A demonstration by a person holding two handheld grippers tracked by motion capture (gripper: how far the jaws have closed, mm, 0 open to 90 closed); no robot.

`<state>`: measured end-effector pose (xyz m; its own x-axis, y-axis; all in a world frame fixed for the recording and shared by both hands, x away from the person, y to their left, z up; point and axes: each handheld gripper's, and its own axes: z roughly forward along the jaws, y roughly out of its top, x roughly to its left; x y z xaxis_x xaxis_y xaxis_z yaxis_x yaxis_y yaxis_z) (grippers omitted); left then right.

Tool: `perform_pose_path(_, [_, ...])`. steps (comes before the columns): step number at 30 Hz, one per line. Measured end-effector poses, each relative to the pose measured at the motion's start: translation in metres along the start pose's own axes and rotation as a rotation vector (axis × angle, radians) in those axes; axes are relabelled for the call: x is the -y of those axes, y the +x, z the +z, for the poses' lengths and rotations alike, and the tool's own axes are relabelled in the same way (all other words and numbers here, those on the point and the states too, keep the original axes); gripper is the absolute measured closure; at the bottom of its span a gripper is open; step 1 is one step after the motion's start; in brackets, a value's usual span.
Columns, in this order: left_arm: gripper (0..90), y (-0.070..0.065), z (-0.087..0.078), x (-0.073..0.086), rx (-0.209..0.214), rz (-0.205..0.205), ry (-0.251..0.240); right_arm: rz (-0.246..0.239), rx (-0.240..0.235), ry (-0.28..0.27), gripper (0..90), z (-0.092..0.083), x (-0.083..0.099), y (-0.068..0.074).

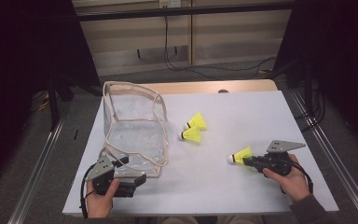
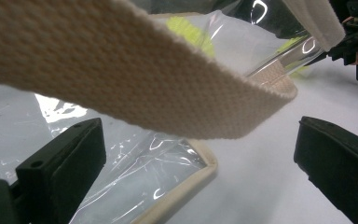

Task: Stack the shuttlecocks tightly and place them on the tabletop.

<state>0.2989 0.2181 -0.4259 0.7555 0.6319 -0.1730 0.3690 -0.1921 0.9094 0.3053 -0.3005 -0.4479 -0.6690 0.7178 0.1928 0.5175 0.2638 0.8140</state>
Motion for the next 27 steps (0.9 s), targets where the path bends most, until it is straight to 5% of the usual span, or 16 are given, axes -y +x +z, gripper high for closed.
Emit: perform_pose_path(27, [2.1,-0.0007,-0.0004,0.0000,-0.001,0.004,0.001,0.000,-0.040,-0.034,89.2,0.0022,-0.0103,-0.0008])
